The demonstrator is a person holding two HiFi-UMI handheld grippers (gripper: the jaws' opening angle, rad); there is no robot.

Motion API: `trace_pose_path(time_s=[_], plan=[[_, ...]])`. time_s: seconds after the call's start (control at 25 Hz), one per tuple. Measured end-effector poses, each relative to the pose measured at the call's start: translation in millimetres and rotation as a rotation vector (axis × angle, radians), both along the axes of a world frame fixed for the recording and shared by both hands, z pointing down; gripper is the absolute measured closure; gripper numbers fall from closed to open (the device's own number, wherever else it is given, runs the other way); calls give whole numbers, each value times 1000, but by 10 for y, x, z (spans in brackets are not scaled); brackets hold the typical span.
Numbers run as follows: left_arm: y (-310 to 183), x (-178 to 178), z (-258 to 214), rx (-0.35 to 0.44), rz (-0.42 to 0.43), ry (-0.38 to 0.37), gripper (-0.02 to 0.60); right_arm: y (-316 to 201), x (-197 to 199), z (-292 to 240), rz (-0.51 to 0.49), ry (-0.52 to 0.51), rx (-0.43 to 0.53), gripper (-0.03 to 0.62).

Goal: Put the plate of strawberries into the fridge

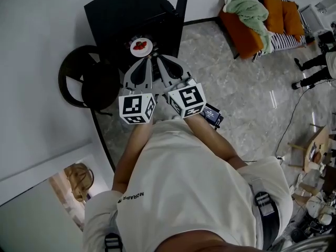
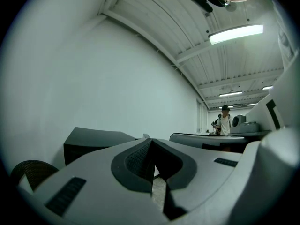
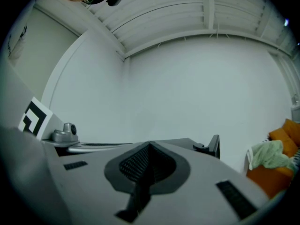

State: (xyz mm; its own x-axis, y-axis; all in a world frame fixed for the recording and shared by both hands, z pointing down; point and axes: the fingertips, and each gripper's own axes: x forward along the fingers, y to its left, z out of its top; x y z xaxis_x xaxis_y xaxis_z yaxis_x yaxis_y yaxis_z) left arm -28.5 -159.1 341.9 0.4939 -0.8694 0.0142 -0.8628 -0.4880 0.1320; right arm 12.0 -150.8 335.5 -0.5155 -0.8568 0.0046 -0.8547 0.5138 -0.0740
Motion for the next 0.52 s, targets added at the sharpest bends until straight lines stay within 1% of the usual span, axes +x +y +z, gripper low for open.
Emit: trace_pose_path(time_s=[0.52], plan=[[90,-41,13,-6,-7,-8,581,70,-24,9,5,4,0,582]])
